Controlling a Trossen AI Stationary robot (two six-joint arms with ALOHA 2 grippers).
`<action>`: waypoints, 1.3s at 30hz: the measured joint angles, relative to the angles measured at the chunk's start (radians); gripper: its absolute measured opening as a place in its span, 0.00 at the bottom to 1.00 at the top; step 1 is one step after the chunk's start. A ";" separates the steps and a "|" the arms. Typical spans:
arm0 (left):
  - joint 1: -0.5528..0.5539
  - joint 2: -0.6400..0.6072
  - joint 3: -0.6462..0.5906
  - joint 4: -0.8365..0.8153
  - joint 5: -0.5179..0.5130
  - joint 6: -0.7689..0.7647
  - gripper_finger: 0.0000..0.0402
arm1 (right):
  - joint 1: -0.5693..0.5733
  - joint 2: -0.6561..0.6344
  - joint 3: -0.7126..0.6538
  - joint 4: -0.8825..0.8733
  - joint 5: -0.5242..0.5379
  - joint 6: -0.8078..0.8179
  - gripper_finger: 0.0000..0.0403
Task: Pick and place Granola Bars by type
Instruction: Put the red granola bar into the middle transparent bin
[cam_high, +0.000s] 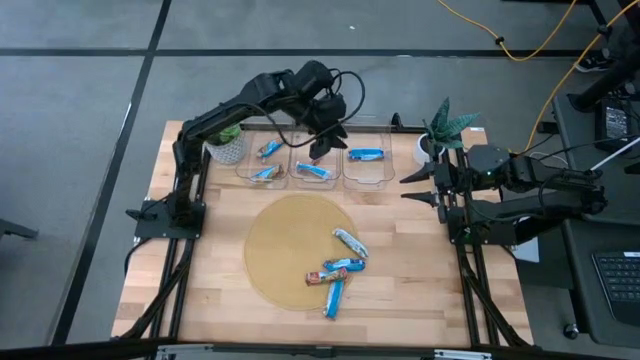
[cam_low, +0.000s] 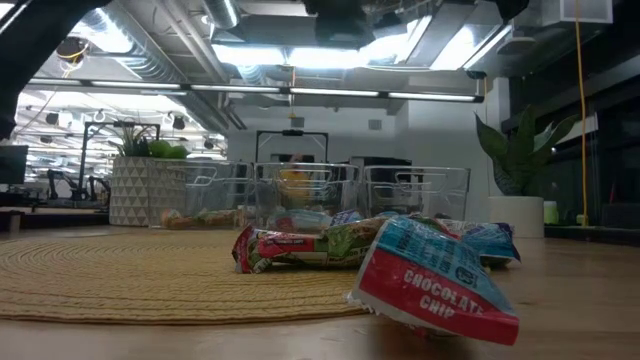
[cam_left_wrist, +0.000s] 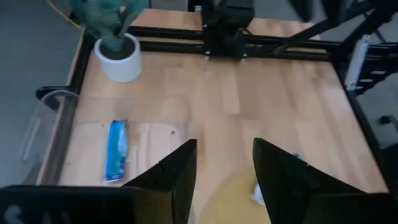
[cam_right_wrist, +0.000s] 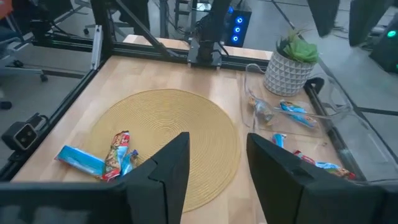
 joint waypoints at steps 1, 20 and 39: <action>-0.012 -0.006 0.000 0.000 -0.007 -0.004 0.37 | 0.000 0.000 0.000 -0.001 -0.003 0.000 0.40; -0.244 -0.033 0.000 -0.008 -0.047 0.021 0.37 | 0.000 0.000 0.000 -0.015 -0.010 -0.044 0.40; -0.494 -0.031 0.000 -0.009 -0.191 -0.177 0.36 | 0.000 0.000 0.000 -0.063 -0.010 -0.051 0.40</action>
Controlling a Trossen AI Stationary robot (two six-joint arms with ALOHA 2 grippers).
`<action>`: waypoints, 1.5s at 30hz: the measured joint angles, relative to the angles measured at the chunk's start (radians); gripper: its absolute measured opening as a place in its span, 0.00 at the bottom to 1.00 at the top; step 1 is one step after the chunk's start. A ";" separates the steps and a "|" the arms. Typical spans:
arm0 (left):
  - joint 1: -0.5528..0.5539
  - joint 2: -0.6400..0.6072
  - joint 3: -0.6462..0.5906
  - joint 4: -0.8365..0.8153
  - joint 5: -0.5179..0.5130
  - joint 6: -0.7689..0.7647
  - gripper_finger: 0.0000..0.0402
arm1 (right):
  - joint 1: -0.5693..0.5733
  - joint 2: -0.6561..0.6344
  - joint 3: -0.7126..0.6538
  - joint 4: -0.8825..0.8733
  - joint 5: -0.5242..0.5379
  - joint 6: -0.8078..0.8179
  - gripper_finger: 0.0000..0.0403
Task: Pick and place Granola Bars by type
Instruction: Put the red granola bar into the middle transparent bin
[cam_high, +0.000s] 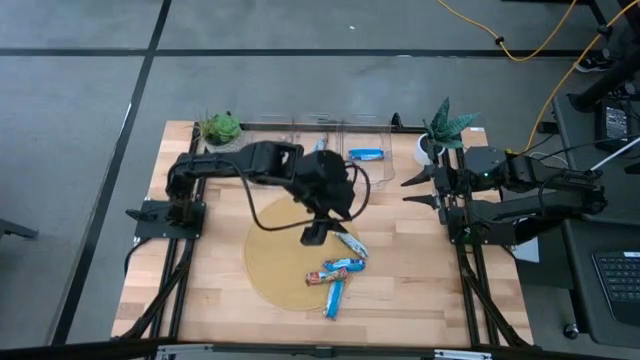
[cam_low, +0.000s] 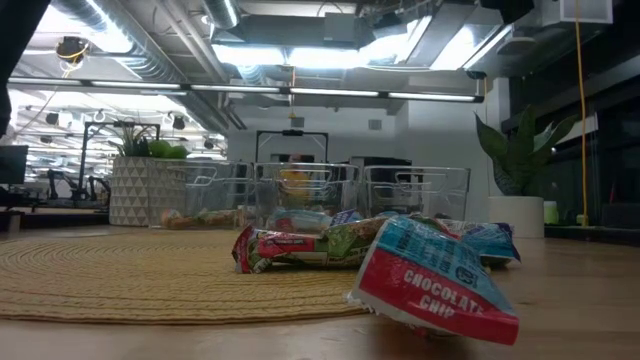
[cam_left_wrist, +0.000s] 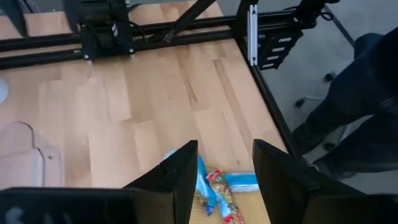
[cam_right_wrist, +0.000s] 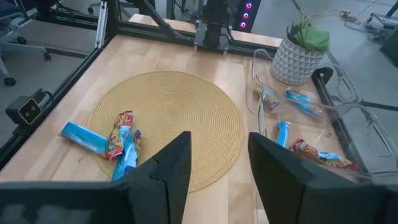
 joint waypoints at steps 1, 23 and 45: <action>-0.011 0.000 0.000 0.000 -0.007 -0.012 0.36 | 0.000 0.000 0.000 0.000 0.000 0.000 0.40; -0.180 0.052 -0.024 -0.144 -0.307 -0.360 0.36 | 0.000 0.000 0.000 0.001 0.000 -0.080 0.40; -0.327 0.124 -0.024 -0.279 -0.492 -0.491 0.36 | 0.000 0.000 0.000 0.015 0.002 -0.101 0.40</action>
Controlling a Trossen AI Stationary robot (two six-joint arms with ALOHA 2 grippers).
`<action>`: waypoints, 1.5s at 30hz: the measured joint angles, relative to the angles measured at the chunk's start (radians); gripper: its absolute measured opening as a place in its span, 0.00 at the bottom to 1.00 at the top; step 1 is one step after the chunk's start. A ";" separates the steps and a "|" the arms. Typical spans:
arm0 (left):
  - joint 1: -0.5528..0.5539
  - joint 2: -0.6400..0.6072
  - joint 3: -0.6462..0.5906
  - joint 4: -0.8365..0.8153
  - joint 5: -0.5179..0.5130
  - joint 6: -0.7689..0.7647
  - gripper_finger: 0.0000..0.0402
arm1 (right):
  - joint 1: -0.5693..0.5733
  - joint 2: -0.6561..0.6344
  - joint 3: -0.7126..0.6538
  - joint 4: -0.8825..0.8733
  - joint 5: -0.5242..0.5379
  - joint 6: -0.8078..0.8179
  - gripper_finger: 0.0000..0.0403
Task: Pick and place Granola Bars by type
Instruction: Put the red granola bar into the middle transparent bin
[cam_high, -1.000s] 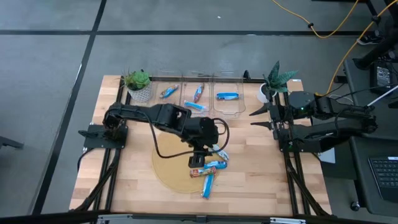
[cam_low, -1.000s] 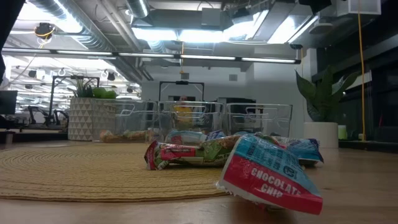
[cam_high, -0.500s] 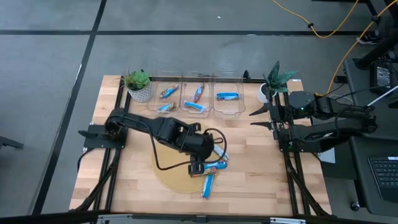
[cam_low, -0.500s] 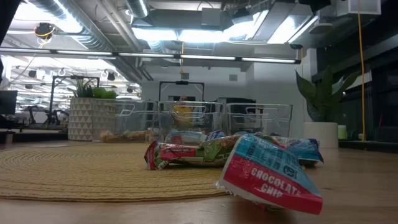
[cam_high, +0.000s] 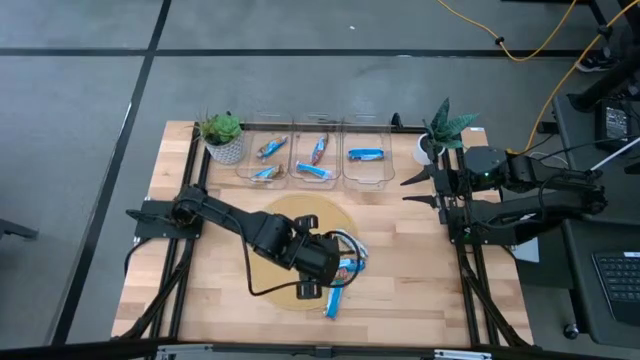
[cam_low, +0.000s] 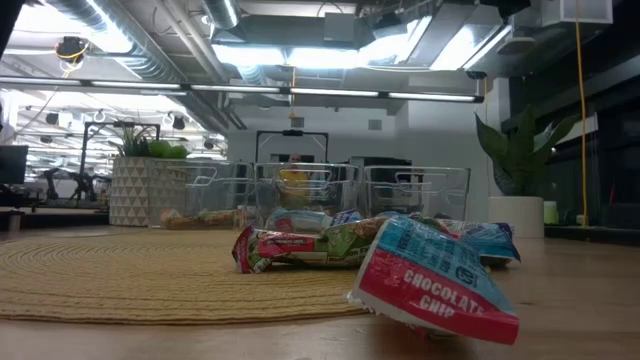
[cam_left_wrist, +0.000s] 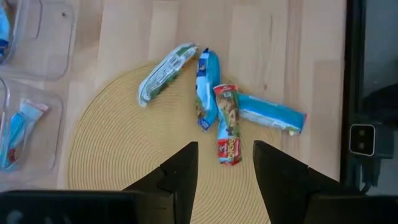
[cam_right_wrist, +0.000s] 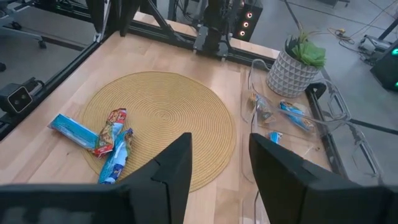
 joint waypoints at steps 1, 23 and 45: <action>-0.001 0.005 0.000 0.006 0.000 -0.001 0.36 | 0.000 0.000 0.000 0.000 0.000 0.001 0.40; 0.053 0.145 0.000 0.052 0.113 0.194 0.36 | 0.000 0.000 0.000 -0.005 0.001 0.006 0.40; 0.044 0.390 -0.001 0.099 0.173 0.227 0.36 | 0.000 0.000 0.000 -0.153 0.002 0.059 0.40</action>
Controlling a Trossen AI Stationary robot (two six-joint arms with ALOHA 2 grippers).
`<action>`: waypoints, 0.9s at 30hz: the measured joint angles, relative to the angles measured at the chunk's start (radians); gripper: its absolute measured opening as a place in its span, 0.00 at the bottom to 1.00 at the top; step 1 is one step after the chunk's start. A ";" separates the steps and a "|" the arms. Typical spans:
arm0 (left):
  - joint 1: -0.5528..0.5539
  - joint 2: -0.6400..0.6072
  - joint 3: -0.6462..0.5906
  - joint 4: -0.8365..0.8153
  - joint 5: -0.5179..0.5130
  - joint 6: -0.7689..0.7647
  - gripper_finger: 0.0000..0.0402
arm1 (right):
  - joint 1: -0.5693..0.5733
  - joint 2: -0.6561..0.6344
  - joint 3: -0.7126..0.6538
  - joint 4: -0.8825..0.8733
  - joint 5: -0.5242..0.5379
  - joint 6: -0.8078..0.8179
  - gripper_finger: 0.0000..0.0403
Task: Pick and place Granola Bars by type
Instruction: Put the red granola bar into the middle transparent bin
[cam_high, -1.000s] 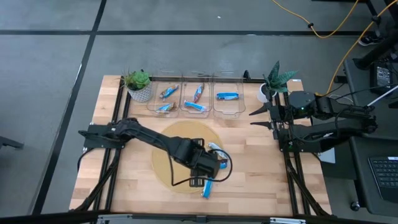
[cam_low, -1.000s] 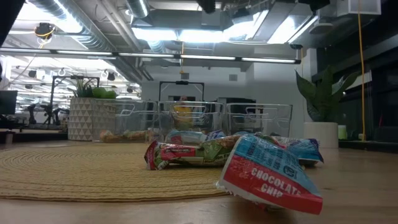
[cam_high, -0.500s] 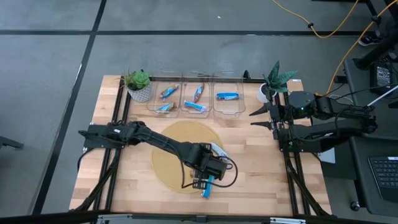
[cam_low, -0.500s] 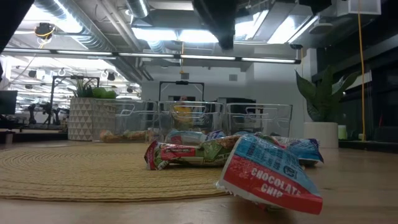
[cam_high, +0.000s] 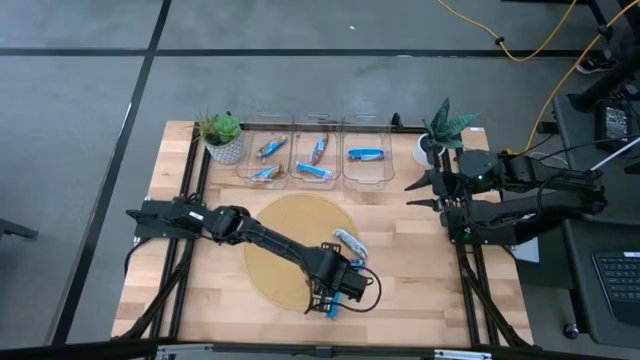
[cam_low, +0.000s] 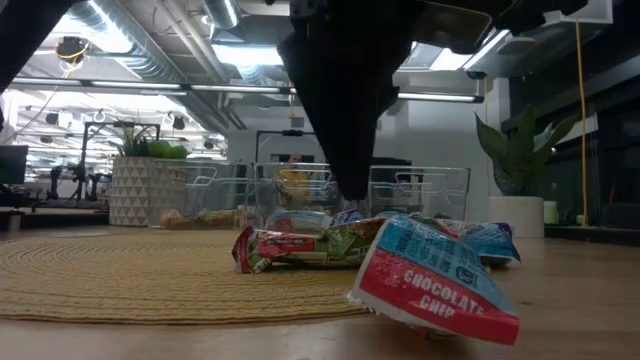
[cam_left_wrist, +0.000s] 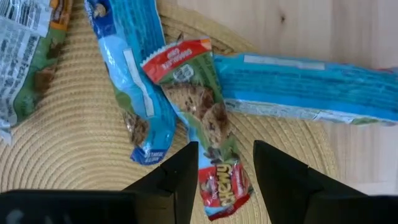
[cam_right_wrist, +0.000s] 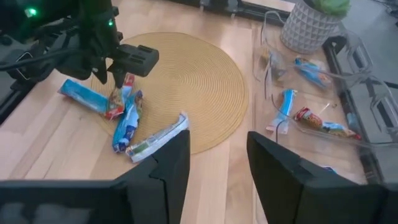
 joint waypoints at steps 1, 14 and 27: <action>0.002 0.002 0.001 0.004 0.000 0.002 0.36 | 0.000 0.000 0.000 0.000 0.000 0.000 0.40; 0.030 0.042 0.002 0.065 0.024 0.062 0.36 | 0.000 0.000 0.000 0.001 0.000 0.000 0.40; 0.035 0.062 0.002 0.077 0.043 0.063 0.25 | 0.000 0.000 0.000 0.001 0.000 0.000 0.40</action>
